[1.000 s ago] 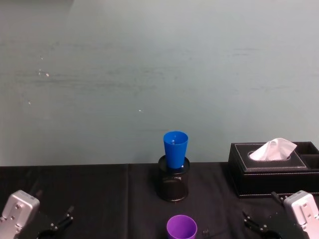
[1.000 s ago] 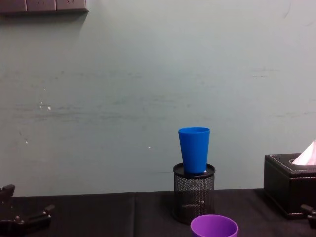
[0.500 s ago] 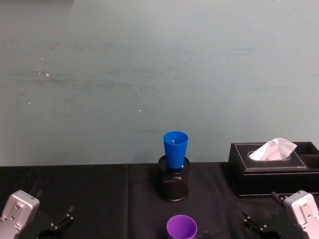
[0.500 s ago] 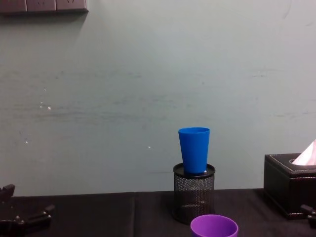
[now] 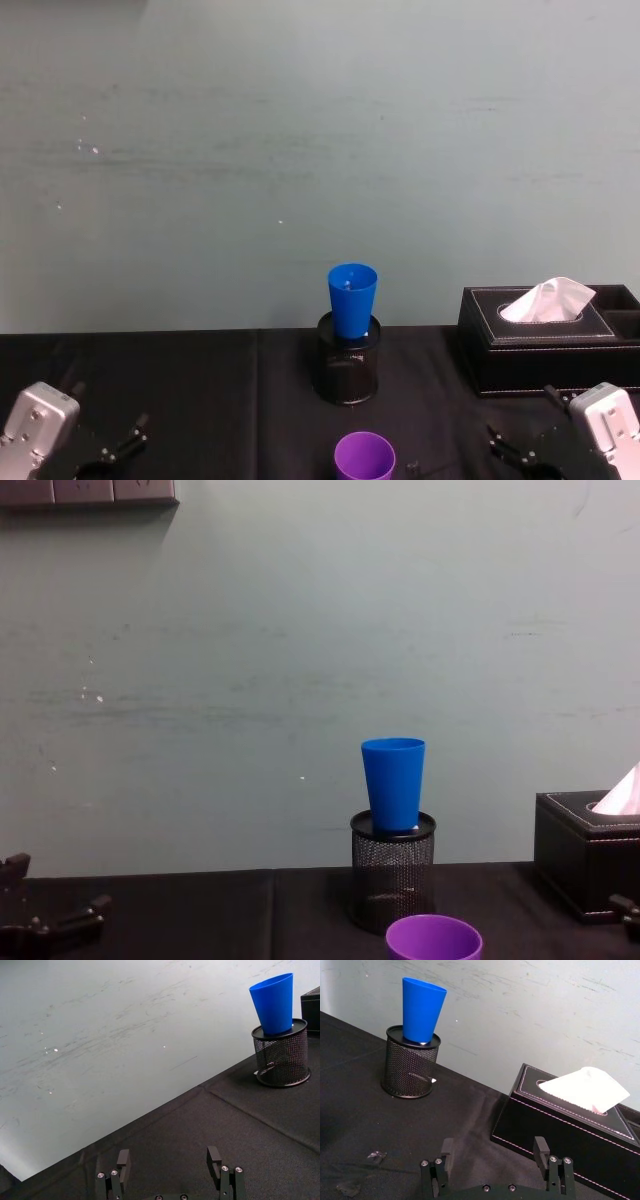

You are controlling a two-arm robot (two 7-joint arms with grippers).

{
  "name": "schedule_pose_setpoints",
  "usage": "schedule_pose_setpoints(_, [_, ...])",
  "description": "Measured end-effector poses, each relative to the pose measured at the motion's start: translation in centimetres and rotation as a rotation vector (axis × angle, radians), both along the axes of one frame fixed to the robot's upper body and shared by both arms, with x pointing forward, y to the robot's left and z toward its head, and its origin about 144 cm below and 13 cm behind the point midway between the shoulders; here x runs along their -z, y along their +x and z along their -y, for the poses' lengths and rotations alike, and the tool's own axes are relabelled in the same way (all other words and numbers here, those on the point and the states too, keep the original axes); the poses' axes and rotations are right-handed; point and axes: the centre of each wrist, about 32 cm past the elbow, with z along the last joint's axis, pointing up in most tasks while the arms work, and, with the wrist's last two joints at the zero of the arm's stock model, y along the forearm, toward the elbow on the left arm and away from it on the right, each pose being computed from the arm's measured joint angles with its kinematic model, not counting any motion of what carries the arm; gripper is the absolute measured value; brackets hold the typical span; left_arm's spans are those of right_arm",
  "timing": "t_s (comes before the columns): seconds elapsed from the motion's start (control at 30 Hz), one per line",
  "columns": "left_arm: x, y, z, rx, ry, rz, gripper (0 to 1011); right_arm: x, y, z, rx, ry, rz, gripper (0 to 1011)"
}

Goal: Pick up one cup with a gripper and tap it against the other cup.

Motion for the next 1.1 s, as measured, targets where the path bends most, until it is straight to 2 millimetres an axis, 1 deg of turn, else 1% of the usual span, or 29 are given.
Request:
schedule_pose_setpoints(0.43, [0.0,0.0,0.0,0.000,0.000,0.000,1000,0.0,0.0,0.1,-0.002,0.005,0.005,1003])
schedule_pose_setpoints(0.53, [0.0,0.0,0.0,0.000,0.000,0.000,1000,-0.3,-0.2,0.2,-0.018,0.020,0.023,1003])
schedule_pose_setpoints(0.93, [0.0,0.0,0.0,0.000,0.000,0.000,1000,-1.5,-1.4,0.8,-0.070,0.076,0.042,1003])
schedule_pose_setpoints(1.1, [0.0,0.0,0.0,0.000,0.000,0.000,1000,-1.9,-2.1,1.2,-0.151,0.108,0.018,1003])
